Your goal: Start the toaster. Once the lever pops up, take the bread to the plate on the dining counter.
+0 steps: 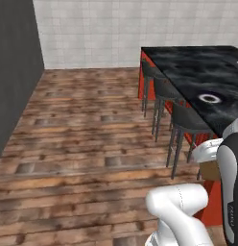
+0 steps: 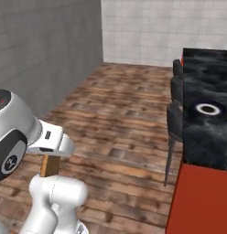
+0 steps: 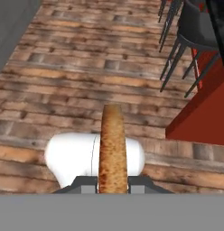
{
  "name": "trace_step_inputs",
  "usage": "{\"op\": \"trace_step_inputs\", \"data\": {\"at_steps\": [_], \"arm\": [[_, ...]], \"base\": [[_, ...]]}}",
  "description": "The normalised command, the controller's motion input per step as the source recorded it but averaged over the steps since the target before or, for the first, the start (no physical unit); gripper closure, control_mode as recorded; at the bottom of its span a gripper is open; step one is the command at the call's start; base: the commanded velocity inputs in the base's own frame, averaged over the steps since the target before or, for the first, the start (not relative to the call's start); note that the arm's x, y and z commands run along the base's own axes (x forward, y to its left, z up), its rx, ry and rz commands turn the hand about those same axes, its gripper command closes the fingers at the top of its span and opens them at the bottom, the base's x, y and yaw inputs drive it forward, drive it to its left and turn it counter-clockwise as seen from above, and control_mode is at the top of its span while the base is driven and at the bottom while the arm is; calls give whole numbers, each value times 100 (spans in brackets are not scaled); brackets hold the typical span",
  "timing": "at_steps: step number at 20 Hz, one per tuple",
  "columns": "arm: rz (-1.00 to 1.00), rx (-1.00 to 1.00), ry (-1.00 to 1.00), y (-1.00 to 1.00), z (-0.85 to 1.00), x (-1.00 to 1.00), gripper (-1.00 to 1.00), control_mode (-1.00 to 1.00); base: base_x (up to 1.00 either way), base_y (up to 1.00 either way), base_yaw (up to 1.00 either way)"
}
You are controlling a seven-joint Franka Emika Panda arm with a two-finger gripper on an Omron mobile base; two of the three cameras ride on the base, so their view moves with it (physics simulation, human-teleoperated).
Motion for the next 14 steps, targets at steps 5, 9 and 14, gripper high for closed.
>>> {"op": "trace_step_inputs", "data": {"at_steps": [5, 9, 14], "arm": [[0, 0, 0, 0, 0, 0, 100, 100], [0, 0, 0, 0, 0, 0, 100, 100], [0, 0, 0, 0, 0, 0, 100, 100]], "base": [[67, 73, -72], [64, 73, -72], [65, 74, -72]]}}
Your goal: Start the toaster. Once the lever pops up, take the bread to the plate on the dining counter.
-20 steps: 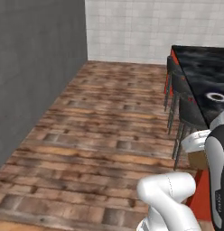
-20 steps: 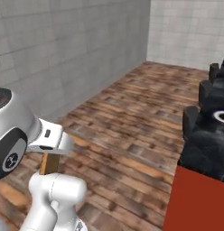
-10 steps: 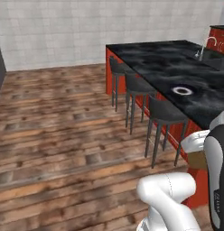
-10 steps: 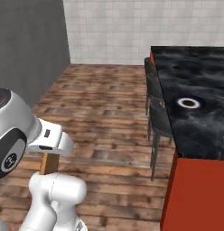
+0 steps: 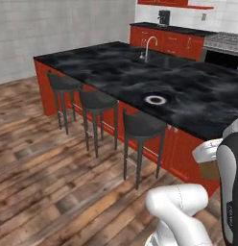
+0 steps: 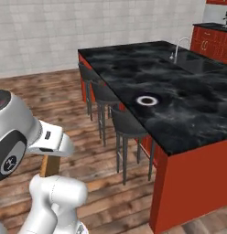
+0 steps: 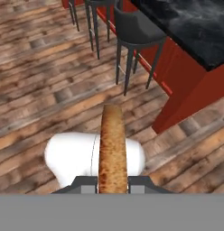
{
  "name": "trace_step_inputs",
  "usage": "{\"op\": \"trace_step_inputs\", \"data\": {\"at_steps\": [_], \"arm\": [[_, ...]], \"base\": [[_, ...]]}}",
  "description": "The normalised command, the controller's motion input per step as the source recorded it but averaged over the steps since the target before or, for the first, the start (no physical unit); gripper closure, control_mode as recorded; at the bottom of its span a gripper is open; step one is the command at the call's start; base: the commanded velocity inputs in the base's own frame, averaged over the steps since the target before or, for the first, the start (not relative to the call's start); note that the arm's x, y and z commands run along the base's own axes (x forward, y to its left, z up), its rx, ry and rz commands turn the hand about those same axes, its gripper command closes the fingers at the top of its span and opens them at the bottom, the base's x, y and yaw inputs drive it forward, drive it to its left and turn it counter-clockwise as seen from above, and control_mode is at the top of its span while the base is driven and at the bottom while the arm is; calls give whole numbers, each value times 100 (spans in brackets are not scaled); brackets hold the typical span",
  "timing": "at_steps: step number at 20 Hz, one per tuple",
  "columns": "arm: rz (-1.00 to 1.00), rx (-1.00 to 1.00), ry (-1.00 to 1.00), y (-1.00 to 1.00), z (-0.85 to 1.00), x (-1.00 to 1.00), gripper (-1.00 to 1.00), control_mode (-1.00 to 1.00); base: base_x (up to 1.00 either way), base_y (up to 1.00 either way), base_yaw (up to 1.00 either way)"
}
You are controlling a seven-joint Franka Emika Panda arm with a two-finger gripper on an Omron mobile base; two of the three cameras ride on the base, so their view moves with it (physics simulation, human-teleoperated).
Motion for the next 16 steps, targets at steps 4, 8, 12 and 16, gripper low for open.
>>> {"op": "trace_step_inputs", "data": {"at_steps": [4, 8, 12, 16], "arm": [[0, 0, 0, 0, 0, 0, 100, 100], [0, 0, 0, 0, 0, 0, 100, 100], [0, 0, 0, 0, 0, 0, 100, 100], [0, 0, 0, 0, 0, 0, 100, 100]], "base": [[69, 76, -70], [69, 78, -69], [62, 79, -69], [42, 81, -68]]}}
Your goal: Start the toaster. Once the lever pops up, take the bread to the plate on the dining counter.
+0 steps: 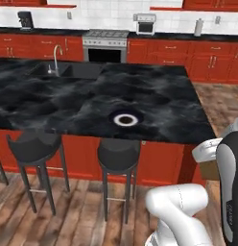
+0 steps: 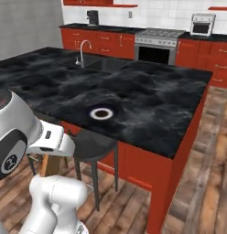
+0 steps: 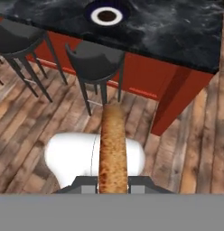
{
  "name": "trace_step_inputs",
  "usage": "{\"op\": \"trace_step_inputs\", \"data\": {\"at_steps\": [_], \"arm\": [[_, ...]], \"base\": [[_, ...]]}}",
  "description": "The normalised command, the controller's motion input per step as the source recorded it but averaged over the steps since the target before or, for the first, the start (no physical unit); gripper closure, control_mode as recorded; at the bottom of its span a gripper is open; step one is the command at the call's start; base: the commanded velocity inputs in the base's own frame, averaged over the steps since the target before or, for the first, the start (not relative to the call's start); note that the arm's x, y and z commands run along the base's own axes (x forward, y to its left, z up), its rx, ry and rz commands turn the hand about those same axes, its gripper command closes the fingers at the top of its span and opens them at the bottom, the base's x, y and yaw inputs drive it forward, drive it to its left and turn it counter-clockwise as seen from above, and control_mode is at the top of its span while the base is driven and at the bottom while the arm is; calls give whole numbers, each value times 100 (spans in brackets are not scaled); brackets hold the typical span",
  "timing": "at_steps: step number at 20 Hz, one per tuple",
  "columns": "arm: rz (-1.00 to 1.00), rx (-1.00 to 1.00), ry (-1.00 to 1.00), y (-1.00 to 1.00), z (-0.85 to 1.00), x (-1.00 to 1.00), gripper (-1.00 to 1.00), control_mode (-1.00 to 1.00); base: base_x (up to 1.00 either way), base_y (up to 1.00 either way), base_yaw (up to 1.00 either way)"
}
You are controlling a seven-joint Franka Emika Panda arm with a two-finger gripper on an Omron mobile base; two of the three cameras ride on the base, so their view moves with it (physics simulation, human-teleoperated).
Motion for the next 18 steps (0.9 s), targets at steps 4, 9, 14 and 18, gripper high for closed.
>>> {"op": "trace_step_inputs", "data": {"at_steps": [4, 9, 14, 18], "arm": [[0, 0, 0, 0, 0, 0, 100, 100], [0, 0, 0, 0, 0, 0, 100, 100], [0, 0, 0, 0, 0, 0, 100, 100], [0, 0, 0, 0, 0, 0, 100, 100]], "base": [[23, 83, -67], [18, 76, -56], [28, 64, -40], [67, 24, -16]]}}
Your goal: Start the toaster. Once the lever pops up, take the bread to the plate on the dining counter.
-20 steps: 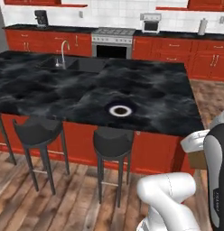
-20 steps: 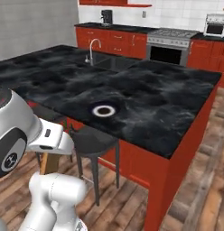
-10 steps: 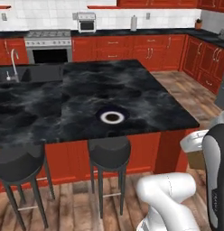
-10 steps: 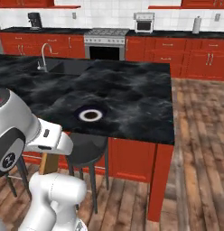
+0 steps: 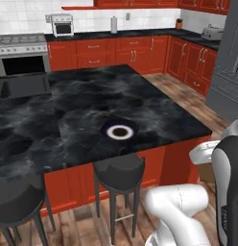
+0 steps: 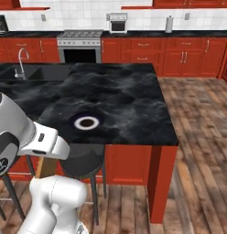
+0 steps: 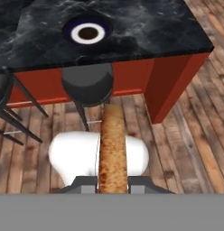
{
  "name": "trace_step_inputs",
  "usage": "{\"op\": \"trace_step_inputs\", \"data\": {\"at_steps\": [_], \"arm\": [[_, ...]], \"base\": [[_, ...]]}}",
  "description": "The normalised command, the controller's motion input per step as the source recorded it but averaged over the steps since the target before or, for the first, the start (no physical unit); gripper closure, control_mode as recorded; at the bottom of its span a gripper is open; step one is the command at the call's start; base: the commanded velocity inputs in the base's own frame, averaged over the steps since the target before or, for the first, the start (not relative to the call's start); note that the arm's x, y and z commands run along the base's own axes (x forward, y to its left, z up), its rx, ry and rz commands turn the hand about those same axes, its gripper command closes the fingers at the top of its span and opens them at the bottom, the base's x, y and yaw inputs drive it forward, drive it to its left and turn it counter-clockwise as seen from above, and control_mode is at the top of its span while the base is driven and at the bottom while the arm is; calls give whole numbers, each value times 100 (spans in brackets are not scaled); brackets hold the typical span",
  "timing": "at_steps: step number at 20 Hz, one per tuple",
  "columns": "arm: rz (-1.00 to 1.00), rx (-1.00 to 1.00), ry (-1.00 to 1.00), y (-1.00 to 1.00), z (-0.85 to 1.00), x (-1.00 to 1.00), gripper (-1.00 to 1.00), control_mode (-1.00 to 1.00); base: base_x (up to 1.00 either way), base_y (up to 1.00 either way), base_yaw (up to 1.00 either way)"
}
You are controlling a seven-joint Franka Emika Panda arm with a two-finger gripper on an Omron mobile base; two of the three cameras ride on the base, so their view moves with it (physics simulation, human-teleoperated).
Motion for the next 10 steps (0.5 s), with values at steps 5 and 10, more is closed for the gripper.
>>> {"op": "trace_step_inputs", "data": {"at_steps": [5, 10], "arm": [[0, 0, 0, 0, 0, 0, 100, 100], [0, 0, 0, 0, 0, 0, 100, 100]], "base": [[77, 5, -3], [58, 0, 0]]}}
